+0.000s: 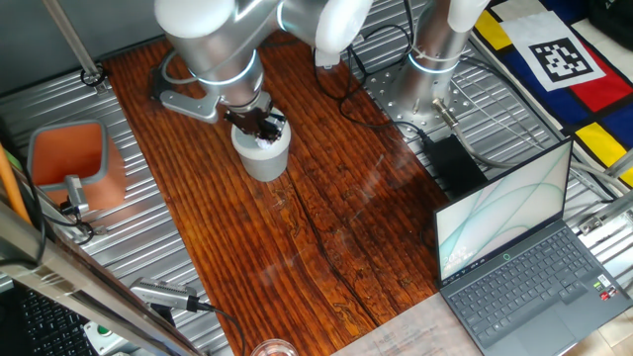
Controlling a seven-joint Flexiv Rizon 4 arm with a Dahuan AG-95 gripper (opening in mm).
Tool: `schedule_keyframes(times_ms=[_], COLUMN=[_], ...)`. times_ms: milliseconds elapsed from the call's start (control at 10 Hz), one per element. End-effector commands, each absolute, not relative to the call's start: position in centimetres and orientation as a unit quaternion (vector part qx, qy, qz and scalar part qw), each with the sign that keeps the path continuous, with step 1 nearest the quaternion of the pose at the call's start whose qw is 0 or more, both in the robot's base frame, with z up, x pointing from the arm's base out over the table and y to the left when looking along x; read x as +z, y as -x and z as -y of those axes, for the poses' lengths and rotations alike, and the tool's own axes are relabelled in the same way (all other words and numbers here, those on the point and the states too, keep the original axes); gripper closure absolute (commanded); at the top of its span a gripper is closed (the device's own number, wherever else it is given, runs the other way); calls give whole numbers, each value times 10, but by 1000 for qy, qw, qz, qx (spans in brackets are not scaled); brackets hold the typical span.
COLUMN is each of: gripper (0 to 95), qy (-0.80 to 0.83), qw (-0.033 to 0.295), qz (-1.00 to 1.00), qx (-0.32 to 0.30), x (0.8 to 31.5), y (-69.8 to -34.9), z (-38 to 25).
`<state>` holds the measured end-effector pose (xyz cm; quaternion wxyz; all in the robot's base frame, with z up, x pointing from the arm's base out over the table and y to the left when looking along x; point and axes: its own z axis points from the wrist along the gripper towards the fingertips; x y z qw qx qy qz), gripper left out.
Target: Put the garbage in the trash can
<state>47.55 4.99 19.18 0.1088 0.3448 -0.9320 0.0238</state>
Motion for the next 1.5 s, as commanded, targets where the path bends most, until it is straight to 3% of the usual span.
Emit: schedule_keyframes(times_ms=[100, 1500], gripper=[950, 950], qy=[-346, -329], qw=[109, 110], qz=[932, 938], qx=[11, 15], x=[192, 194], y=[-475, -481], z=[-51, -43])
